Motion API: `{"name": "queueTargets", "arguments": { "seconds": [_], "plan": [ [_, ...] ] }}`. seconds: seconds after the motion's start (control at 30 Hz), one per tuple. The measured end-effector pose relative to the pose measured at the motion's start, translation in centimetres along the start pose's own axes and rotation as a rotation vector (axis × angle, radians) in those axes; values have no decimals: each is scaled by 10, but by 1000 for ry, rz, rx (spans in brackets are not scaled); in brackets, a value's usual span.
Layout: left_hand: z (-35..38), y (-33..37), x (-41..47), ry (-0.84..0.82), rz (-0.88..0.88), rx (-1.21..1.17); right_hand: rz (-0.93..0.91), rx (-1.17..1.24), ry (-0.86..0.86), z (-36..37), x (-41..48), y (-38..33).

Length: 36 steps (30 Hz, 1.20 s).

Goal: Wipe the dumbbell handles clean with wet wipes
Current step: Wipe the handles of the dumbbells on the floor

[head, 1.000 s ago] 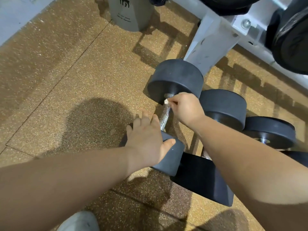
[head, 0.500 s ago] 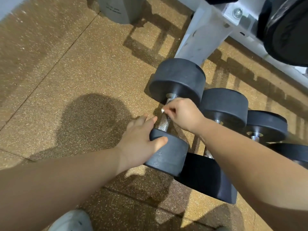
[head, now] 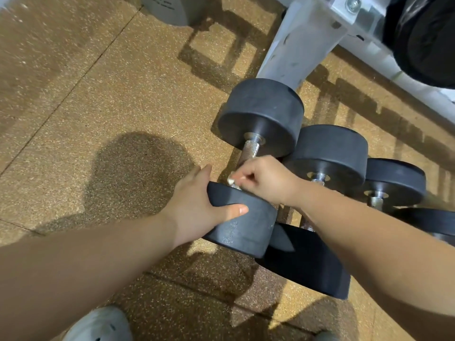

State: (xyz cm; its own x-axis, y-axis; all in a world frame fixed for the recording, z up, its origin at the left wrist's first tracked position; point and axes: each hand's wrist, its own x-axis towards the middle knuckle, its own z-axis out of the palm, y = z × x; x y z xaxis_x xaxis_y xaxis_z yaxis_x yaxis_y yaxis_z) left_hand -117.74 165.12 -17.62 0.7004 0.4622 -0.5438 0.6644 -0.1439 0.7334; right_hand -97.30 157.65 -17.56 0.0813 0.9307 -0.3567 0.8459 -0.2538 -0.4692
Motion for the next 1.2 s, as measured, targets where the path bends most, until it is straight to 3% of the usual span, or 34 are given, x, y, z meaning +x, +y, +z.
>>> {"name": "queueTargets", "arguments": {
  "seconds": [0.07,0.13,0.2,0.3,0.37,0.4,0.47,0.53,0.77,0.83,0.97,1.13,1.2],
  "plan": [
    [0,0,0,-2,-16,-1,-24,0,-123,-8,3,-3],
    [1,2,-1,-2,-21,12,-35,-84,9,-10,18,4],
    [1,3,-1,-2,-20,25,111,-206,194,-16,32,13],
    [-1,2,-1,-5,-9,43,262,-220,304,-12,34,16],
    [0,2,-1,-4,-4,43,108,-126,207,-8,22,7],
    [0,2,-1,-2,-4,43,29,-61,77,-7,14,0],
    [0,3,-1,1,-1,52,-14,3,-195,-9,4,-10],
    [0,3,-1,-1,2,66,-27,-2,-269,-16,12,-10],
    [-2,0,0,-20,9,72,233,-321,210,-16,45,14],
    [-1,-2,0,-18,14,78,170,-261,188,-12,36,11],
    [-1,-5,4,-21,20,84,-13,-48,-76,-8,13,0],
    [0,-8,7,-50,19,81,144,-205,283,-13,32,24],
    [0,-11,10,-44,11,59,224,-144,387,-5,32,24]
  ]
}}
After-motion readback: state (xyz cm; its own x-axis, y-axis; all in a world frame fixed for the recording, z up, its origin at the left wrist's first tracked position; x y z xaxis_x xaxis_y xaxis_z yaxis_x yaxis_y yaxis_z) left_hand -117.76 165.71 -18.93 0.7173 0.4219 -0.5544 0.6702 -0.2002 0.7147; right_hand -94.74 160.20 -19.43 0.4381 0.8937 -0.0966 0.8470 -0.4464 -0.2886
